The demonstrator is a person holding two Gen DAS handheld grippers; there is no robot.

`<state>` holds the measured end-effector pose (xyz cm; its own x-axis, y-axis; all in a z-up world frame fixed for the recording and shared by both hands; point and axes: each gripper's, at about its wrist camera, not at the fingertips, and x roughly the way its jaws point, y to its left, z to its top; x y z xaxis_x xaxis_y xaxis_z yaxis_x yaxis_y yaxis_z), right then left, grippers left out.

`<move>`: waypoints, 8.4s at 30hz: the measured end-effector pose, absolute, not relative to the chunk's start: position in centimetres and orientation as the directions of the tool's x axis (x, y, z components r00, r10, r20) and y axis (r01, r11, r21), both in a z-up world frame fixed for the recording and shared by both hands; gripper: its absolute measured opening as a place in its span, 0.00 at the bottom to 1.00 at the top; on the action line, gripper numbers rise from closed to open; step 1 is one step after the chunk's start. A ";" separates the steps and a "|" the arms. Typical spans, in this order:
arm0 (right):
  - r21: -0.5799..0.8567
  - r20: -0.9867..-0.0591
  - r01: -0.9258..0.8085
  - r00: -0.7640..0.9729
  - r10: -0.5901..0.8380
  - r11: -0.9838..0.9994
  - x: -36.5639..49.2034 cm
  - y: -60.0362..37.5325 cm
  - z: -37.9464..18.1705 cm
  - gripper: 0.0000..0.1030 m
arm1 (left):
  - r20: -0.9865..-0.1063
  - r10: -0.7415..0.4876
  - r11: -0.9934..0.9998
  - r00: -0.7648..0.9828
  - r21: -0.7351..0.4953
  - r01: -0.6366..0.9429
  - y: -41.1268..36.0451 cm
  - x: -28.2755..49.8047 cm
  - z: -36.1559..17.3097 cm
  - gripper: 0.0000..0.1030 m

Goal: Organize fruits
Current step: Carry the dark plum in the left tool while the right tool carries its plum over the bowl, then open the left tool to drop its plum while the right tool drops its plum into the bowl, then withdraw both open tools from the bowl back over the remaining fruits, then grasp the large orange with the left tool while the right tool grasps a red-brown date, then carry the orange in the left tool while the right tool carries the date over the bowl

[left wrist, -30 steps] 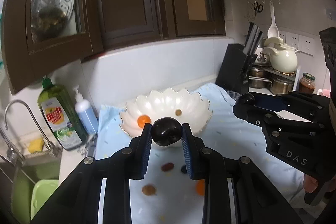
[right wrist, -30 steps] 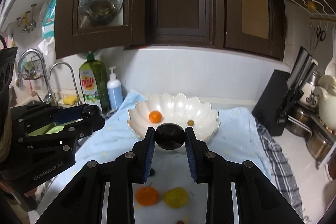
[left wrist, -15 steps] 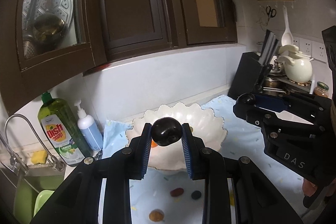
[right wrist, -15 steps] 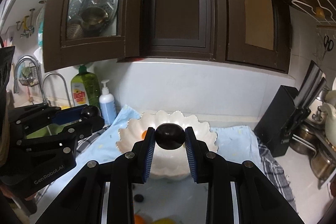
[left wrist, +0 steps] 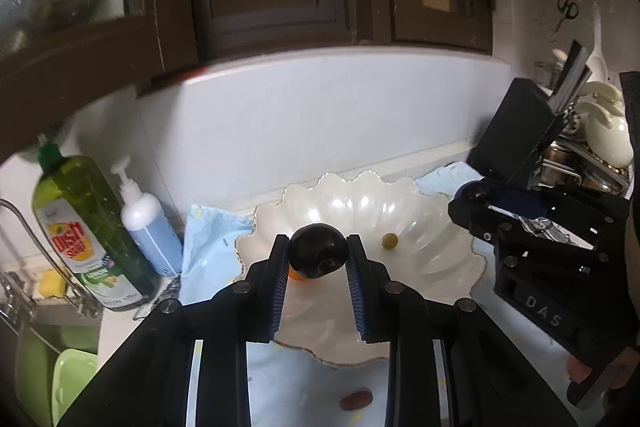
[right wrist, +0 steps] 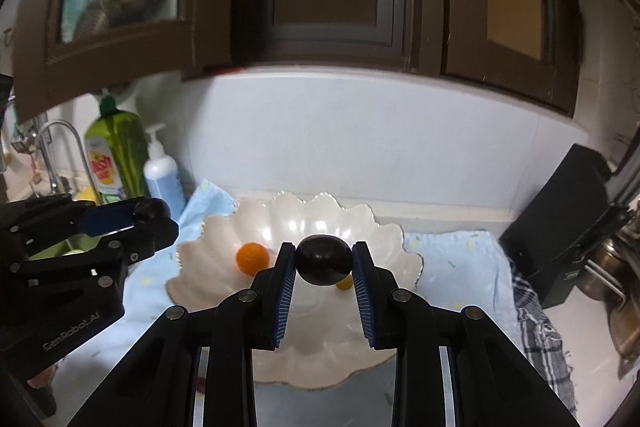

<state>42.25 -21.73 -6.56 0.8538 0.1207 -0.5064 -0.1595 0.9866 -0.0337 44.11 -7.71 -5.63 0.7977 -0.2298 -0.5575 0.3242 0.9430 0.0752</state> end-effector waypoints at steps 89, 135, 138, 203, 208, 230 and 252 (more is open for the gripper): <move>-0.076 -0.481 0.142 0.862 -0.161 0.987 23.0 -22.3 -4.1 0.67 | -0.572 -0.426 0.793 0.701 0.137 0.594 -6.1 29.0 -4.2 0.89; -0.018 -0.737 0.203 0.659 -0.151 0.979 22.6 -22.2 -18.3 0.45 | -0.748 -0.520 0.597 0.413 0.029 0.802 -10.4 31.3 -16.9 0.71; -0.002 -0.746 0.193 0.653 -0.130 0.981 23.0 -22.2 -18.8 0.40 | -0.757 -0.514 0.596 0.404 0.024 0.802 -10.7 31.6 -17.2 0.67; -0.013 -0.497 -0.038 0.867 0.026 0.999 25.9 -22.1 -6.7 0.17 | -0.566 -0.426 0.836 0.706 0.052 0.546 -7.4 31.6 -6.0 0.43; -0.012 -0.470 -0.066 0.881 0.053 0.998 27.3 -22.5 -5.9 0.17 | -0.538 -0.399 0.857 0.743 0.067 0.510 -7.6 32.2 -4.7 0.43; -0.014 -0.419 -0.148 0.899 0.129 0.989 35.9 -23.7 -3.5 0.17 | -0.519 -0.329 0.902 0.789 0.076 0.426 -9.3 39.5 -2.2 0.43; -0.039 -0.611 -0.151 0.786 0.096 0.988 50.3 -24.6 -7.3 0.17 | -0.636 -0.259 0.900 0.727 0.115 0.421 -13.0 52.4 -4.7 0.43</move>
